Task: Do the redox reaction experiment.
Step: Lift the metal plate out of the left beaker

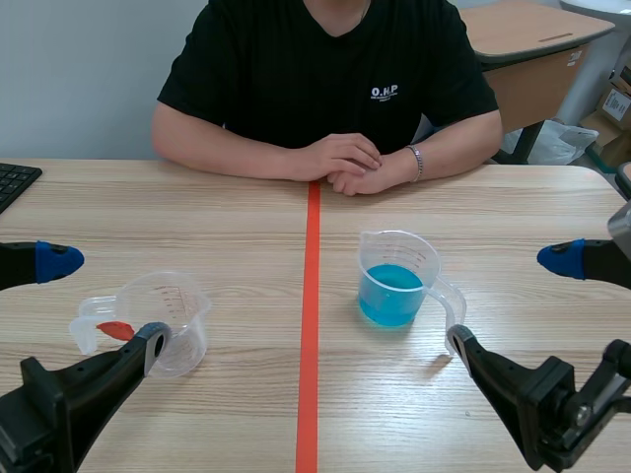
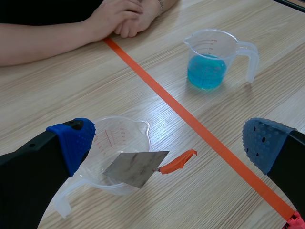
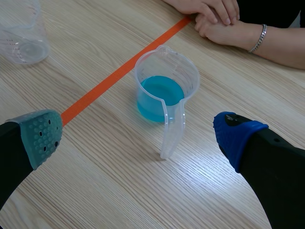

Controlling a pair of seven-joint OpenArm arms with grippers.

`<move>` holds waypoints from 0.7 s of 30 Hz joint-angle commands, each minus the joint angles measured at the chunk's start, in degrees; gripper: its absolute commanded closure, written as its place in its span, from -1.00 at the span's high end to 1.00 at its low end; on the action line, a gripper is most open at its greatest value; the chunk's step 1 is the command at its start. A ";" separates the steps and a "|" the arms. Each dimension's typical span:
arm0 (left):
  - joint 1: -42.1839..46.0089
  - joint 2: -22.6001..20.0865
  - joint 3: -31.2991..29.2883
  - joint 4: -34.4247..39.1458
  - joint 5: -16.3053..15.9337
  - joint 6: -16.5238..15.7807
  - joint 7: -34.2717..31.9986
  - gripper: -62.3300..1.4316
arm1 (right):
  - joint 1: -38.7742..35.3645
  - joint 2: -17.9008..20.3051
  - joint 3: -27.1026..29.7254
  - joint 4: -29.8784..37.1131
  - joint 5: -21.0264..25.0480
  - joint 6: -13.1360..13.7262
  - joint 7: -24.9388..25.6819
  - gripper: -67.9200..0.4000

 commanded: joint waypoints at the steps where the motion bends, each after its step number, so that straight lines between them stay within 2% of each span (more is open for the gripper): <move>1: -0.17 -0.15 -0.04 0.44 -0.61 -0.11 -1.05 1.00 | -0.13 0.61 0.33 1.16 0.35 -0.22 1.05 1.00; 15: -0.11 -0.20 -0.07 0.44 -0.61 -0.09 -1.16 1.00 | -0.13 0.61 0.33 1.16 0.37 -0.22 1.07 1.00; 21: 2.62 -2.25 -1.11 0.44 -0.81 0.11 -1.88 1.00 | -0.13 0.61 0.33 1.16 0.37 -0.22 1.07 1.00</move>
